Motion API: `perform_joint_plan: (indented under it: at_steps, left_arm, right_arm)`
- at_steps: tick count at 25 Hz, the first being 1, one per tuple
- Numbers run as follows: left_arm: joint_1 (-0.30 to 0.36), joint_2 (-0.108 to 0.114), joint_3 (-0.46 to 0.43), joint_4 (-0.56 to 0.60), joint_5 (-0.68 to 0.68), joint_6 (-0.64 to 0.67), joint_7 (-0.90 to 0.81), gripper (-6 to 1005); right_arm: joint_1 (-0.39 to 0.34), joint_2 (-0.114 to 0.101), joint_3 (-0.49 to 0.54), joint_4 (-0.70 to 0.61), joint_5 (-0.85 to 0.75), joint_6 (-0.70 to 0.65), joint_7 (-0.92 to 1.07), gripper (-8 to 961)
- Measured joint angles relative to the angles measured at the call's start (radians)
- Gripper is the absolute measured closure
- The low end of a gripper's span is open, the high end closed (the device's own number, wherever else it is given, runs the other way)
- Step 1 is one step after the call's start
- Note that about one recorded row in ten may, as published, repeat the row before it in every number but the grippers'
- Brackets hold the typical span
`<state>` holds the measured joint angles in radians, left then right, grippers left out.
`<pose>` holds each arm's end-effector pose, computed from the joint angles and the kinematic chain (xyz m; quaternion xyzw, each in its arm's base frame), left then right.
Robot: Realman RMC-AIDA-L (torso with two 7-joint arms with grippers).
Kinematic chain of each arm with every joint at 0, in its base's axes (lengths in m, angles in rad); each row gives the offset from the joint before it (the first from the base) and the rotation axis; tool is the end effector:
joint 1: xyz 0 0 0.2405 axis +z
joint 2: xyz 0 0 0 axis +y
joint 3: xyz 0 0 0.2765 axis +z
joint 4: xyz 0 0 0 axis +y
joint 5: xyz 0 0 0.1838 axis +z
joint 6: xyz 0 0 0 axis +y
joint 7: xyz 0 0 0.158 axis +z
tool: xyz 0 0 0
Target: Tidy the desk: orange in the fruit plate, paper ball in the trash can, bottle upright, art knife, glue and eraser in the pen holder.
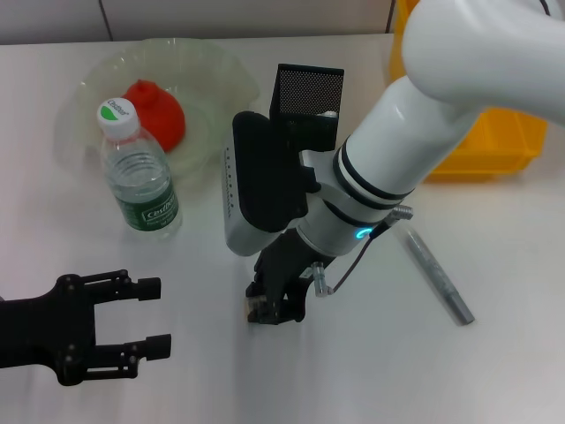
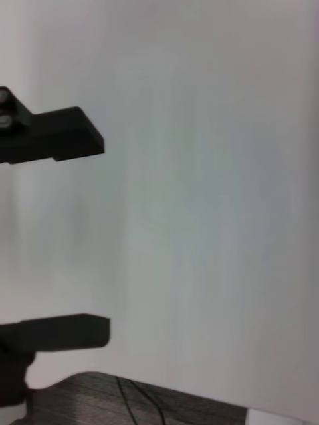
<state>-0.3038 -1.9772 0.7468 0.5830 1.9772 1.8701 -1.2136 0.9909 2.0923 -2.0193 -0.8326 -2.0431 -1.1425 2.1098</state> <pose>-0.3075 0.2214 0.0037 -0.9397 -0.2105 -0.2671 0.0373 0.1265 0.3229 -0.1578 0.9833 0.0278 0.1758 0.0370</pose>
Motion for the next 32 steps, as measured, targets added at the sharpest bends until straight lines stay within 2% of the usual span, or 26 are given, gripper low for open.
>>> perform_joint_plan:
  at_steps: [3, 5, 8, 10, 11, 12, 14, 16, 21, 23, 26, 32]
  left_arm:
    - [0.000, 0.002, 0.000, 0.000, 0.000, 0.002, -0.001, 226]
    - [0.002, 0.003, 0.000, 0.000, 0.000, 0.003, -0.002, 226]
    - [0.005, 0.004, 0.000, 0.000, 0.000, 0.005, -0.002, 227]
    - [0.007, 0.005, 0.000, 0.000, 0.000, 0.005, -0.001, 227]
    - [0.009, 0.006, 0.000, 0.000, 0.000, 0.006, 0.001, 227]
    - [0.009, 0.006, 0.000, 0.000, 0.000, 0.006, 0.001, 227]
    - [0.010, 0.007, 0.000, 0.000, 0.000, 0.006, 0.002, 227]
    - [0.011, 0.008, -0.001, 0.000, 0.000, 0.005, 0.004, 227]
    - [0.007, 0.009, -0.001, 0.000, 0.000, 0.005, 0.005, 226]
    - [0.006, 0.009, -0.001, 0.000, -0.001, 0.006, 0.005, 226]
    - [0.004, 0.009, -0.001, 0.000, -0.001, 0.005, 0.005, 227]
    - [0.003, 0.014, -0.001, 0.000, 0.000, 0.006, 0.006, 227]
  right_arm:
    - [-0.018, -0.006, 0.028, -0.041, -0.010, -0.026, 0.018, 698]
    - [-0.053, -0.011, 0.101, -0.103, -0.043, -0.077, 0.026, 699]
    - [-0.142, -0.010, 0.313, -0.275, -0.142, -0.175, 0.028, 699]
    - [-0.196, -0.009, 0.435, -0.385, -0.177, -0.194, 0.028, 698]
    - [-0.242, -0.008, 0.560, -0.447, -0.167, -0.161, 0.024, 697]
    - [-0.242, -0.008, 0.560, -0.447, -0.167, -0.161, 0.024, 697]
    - [-0.273, -0.008, 0.659, -0.455, -0.117, -0.098, 0.000, 696]
    - [-0.294, -0.010, 0.724, -0.398, -0.028, -0.008, -0.043, 696]
    - [-0.276, -0.011, 0.764, -0.291, 0.028, 0.054, -0.063, 694]
    - [-0.274, -0.011, 0.770, -0.286, 0.029, 0.058, -0.063, 693]
    - [-0.277, -0.011, 0.772, -0.292, 0.031, 0.060, -0.054, 515]
    - [-0.293, -0.014, 0.778, -0.335, 0.013, 0.006, -0.010, 459]
